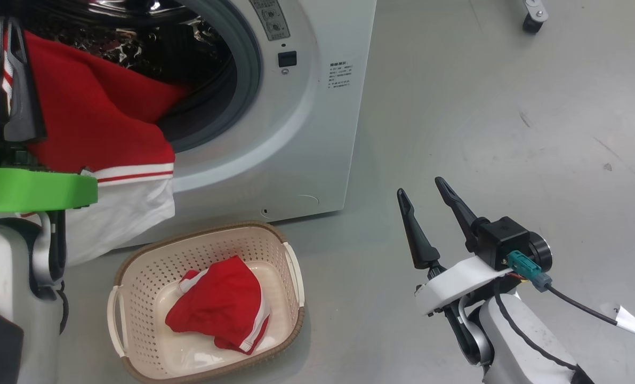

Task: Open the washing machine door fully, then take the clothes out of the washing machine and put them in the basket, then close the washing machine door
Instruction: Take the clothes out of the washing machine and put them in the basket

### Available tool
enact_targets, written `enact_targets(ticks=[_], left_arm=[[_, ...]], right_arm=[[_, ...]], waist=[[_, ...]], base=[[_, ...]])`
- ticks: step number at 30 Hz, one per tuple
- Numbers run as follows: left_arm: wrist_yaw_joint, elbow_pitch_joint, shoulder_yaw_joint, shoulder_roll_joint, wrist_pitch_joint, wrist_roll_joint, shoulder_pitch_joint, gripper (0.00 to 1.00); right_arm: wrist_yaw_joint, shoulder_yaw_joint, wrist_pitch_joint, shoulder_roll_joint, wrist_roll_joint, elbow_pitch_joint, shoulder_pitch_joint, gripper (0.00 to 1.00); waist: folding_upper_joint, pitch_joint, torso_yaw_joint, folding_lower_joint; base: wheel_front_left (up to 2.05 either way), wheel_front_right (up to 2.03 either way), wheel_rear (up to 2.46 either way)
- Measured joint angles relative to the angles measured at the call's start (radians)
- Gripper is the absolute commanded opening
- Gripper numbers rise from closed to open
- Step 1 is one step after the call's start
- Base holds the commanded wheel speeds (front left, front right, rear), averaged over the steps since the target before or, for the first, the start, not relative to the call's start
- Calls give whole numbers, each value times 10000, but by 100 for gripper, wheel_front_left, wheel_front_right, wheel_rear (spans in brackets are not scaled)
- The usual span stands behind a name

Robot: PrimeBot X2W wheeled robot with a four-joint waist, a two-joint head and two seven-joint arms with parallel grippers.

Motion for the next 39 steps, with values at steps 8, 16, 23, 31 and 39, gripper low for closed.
enact_targets(ticks=[8,16,23,31,39], left_arm=[[127,-895,58,-33,-242,268,271,0],[267,-1411,182,-102,-253,270,991,0],[357,-1294,190,-621,92,33,2133,0],[385,-359,-224,-1243,441,-366,3531,0],[380,821,-721,-1369,523,-671,3994,0]], right_arm=[[0,-107,0,0,0,40,259,100],[46,-50,0,4,0,63,430,100],[119,-38,0,4,0,115,758,100],[121,-63,0,4,-50,21,769,100],[132,-6,0,6,-201,-182,734,100]], waist=[[0,-405,107,0],[0,-791,156,0],[0,-1056,99,0],[0,-925,2,0],[0,-436,-117,0]], base=[[0,0,0],[0,0,0],[0,0,0],[0,0,0],[0,0,0]])
